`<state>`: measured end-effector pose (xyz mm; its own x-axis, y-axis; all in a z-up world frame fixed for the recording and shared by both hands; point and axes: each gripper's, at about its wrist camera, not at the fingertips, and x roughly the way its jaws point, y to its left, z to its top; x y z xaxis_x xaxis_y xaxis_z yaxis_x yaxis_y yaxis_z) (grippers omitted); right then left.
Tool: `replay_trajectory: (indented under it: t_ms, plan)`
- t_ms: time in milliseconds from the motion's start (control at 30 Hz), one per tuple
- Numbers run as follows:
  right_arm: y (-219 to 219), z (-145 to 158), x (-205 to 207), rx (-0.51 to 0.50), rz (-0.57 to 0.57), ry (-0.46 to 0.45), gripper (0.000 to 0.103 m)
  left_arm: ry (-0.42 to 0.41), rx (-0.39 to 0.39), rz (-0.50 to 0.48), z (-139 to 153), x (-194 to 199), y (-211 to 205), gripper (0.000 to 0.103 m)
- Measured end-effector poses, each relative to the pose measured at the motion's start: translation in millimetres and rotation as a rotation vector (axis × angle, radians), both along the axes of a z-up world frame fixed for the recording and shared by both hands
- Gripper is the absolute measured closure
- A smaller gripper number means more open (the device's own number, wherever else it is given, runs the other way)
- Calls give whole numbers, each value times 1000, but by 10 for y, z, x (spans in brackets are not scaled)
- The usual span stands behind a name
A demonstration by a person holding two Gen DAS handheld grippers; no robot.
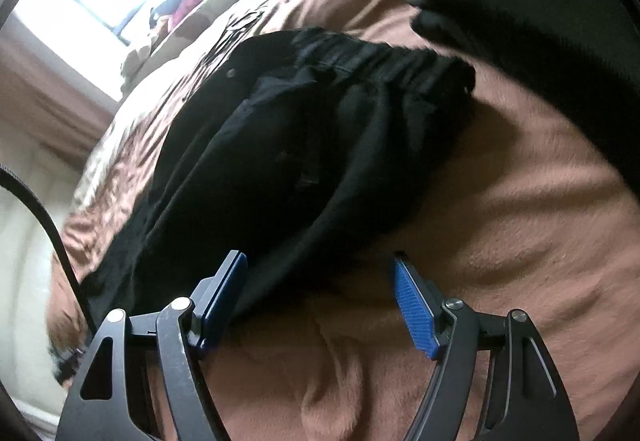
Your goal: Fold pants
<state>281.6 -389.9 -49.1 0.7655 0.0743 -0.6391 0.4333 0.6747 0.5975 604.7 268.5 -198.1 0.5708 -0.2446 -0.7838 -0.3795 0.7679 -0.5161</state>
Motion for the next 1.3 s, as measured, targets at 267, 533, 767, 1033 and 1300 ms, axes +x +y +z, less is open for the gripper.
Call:
replay_trajectory:
  t_ms: [267,533,767,1033,1300]
  plan:
    - [-162,-135,-77,97,-90,-98,31,11,1,35,-23,32,80,97]
    - [-291,-186,46,70,-168,-44,88,1,20,41,183,-134,66,99]
    - [-284,-73,-133,44,-170,-84,96,-7,-28,45,259,-313,92,99]
    - [-307,-158,-145,88,-156,-69,93,38,-55,67,162,-338,170,77]
    - [-342,-162,-136,127,-89,-69,64,18,-91,106,58,-399,277,34]
